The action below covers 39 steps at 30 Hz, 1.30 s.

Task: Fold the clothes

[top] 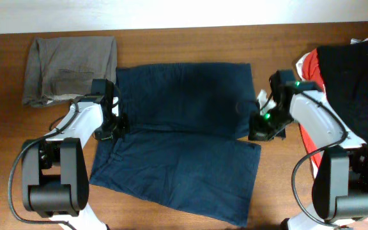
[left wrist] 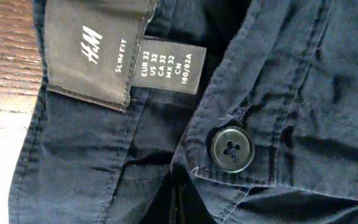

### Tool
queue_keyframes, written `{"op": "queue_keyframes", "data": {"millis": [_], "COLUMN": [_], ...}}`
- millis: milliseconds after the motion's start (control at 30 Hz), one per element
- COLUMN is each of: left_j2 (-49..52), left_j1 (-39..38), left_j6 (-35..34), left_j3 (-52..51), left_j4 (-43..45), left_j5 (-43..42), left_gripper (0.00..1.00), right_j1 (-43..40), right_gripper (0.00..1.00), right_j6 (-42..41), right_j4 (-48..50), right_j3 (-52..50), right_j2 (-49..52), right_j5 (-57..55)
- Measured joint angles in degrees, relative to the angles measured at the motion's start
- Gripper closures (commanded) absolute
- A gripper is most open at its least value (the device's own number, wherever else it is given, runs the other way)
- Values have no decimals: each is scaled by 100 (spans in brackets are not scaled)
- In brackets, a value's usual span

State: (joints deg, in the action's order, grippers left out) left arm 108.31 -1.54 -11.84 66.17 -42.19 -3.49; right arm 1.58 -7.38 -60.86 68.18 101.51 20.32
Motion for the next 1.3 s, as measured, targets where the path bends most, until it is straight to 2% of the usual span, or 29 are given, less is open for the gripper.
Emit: {"op": "queue_keyframes", "data": {"millis": [167, 400, 533, 767, 800, 833, 900, 933, 1000, 1033, 1067, 1100, 1167, 1300], "left_j2": [0, 0, 0, 0, 0, 0, -2, -44, -273, -398, -501, -634, -702, -680], "left_j1": [0, 0, -26, -109, -94, -81, -33, -20, 2, 2, 2, 2, -37, -612], "left_j6": [0, 0, 0, 0, -2, 0, -24, -22, -24, -26, -24, -26, -44, -42], "left_j3": [-2, -9, -9, 0, 46, 203, 802, 1123, 1871, 2096, 2221, 2312, 2306, 1735], "left_j4": [33, 79, 92, 133, 114, 66, -83, -175, -588, -754, -914, -1108, -1322, -710], "left_j5": [15, 28, -98, -435, -498, -614, -787, -852, -925, -944, -962, -984, -1075, -1438], "left_gripper": [98, 98, 98, 98, 91, 74, 21, 6, 5, 22, 99, 100, 99, 99], "right_j1": [0, 70, 101, -214, -341, -422, -487, -494, -492, -492, -492, -481, -350, 398], "right_gripper": [96, 96, 96, 96, 94, 89, 83, 82, 83, 86, 92, 96, 96, 96], "right_j6": [-155, -837, -1244, -1364, -1362, -1311, -1067, -883, -597, -494, -387, -184, 83, 234], "right_j4": [1091, 2013, 2177, 1952, 1768, 1572, 1237, 920, 286, -52, -313, -448, -470, 96], "right_j3": [-1182, -1582, -1611, -1488, -1399, -1252, -837, -461, 520, 931, 1279, 1558, 1611, 1285], "right_j2": [26, -247, -323, -284, -219, -136, 15, 55, 85, 85, 79, 55, 44, 37], "right_j5": [-291, -833, -1519, -1880, -1945, -2026, -1945, -1735, -1241, -975, -619, 28, 997, 1620]}}
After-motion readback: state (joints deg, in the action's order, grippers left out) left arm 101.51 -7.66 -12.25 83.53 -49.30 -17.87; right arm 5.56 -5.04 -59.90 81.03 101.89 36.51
